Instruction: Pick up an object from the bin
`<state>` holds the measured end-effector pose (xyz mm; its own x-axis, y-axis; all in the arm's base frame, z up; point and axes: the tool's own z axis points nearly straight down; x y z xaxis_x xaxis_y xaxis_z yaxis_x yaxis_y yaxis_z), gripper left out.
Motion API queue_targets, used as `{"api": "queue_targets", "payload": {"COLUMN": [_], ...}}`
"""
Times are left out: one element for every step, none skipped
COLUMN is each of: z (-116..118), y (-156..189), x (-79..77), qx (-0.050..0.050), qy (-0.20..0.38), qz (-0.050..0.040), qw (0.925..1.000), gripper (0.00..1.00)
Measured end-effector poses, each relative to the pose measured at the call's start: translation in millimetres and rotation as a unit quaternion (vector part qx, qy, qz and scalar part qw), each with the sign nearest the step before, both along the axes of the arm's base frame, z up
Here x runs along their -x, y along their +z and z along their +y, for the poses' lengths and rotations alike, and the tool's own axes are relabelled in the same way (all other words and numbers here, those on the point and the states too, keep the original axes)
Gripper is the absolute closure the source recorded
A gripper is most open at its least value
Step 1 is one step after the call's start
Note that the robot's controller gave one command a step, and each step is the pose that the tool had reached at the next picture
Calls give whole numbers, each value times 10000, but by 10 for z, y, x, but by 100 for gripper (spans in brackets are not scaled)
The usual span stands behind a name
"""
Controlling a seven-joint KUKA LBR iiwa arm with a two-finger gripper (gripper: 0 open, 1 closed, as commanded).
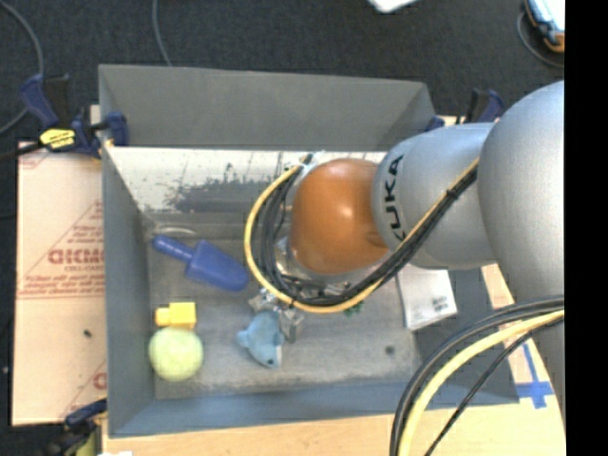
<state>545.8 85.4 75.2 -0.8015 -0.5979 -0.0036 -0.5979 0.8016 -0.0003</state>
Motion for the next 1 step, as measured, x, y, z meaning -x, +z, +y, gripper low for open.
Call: {"api": "queue_targets", "payload": {"z": [-6], "y": [161], "x": [6], "qx": [7], "qy": [-3], "qz": [14], "qw": [10000], "gripper": [100]}}
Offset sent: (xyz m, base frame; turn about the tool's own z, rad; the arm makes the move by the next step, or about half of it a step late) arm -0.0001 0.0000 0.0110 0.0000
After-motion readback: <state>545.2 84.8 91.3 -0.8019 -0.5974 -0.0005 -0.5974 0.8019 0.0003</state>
